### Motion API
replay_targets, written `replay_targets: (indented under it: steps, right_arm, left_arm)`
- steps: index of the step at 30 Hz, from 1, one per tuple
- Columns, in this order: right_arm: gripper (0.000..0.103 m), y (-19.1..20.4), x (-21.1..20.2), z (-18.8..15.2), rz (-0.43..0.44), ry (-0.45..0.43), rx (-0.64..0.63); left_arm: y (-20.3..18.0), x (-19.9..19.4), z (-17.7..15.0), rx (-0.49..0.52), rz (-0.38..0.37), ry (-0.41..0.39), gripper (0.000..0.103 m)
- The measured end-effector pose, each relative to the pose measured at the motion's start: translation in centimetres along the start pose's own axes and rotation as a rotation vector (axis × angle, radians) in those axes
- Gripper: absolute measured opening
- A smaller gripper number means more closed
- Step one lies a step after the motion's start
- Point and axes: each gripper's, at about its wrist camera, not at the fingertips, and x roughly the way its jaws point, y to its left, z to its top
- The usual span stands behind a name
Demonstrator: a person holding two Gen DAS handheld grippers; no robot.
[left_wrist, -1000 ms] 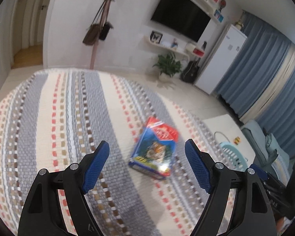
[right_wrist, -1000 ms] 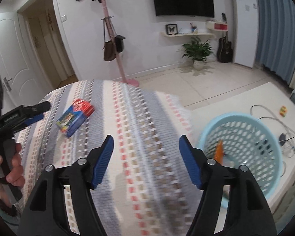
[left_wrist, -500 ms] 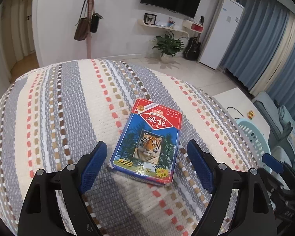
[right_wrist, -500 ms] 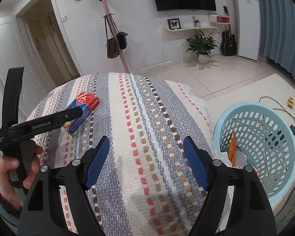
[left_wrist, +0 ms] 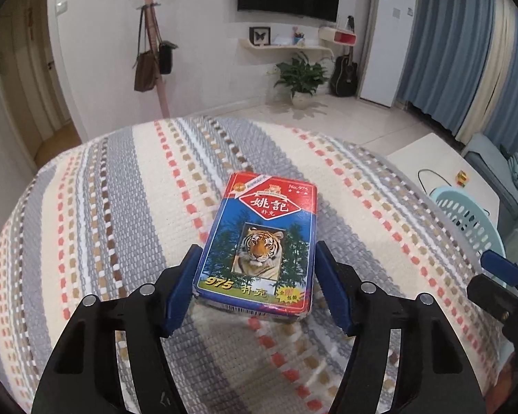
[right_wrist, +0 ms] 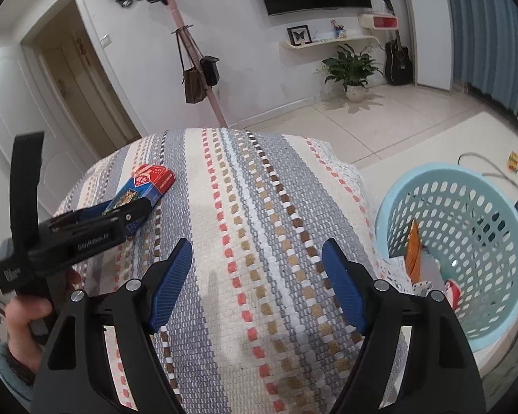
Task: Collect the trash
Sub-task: 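Move the left tool to the tiger-print box and grasp it, then carry the tiger-print box over the blue basket and open the left tool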
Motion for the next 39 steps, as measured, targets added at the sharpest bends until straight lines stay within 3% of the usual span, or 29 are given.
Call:
replay_targets:
  steps: [10,16,26,32,39]
  right_arm:
    - [0.074,-2.6,-3.0,0.5,-0.038,-0.053,0.057]
    - [0.074,-5.7,-6.4,1.4,-0.145,-0.13,0.08]
    - [0.074,-13.7,-10.3,1.4,-0.331,-0.171,0.182]
    - [0.074,-18.2,-11.6,0.6,-0.423,-0.162,0.261]
    - [0.074,-21.9,-12.0,-0.6,-0.474,-0.132,0.328]
  left_arm:
    - [-5.0,-6.1,1.8,0.068,-0.078,-0.17,0.062]
    - [-9.2,-7.6,2.8,0.116,-0.171,-0.201,0.062]
    - [-17.4,-5.5,2.9,0.197,-0.303,-0.169,0.062]
    - [-22.6,-2.3,2.1,0.234,-0.38,-0.08,0.062]
    - [-25.7,0.6,1.0,0.249,-0.419,0.003,0.063]
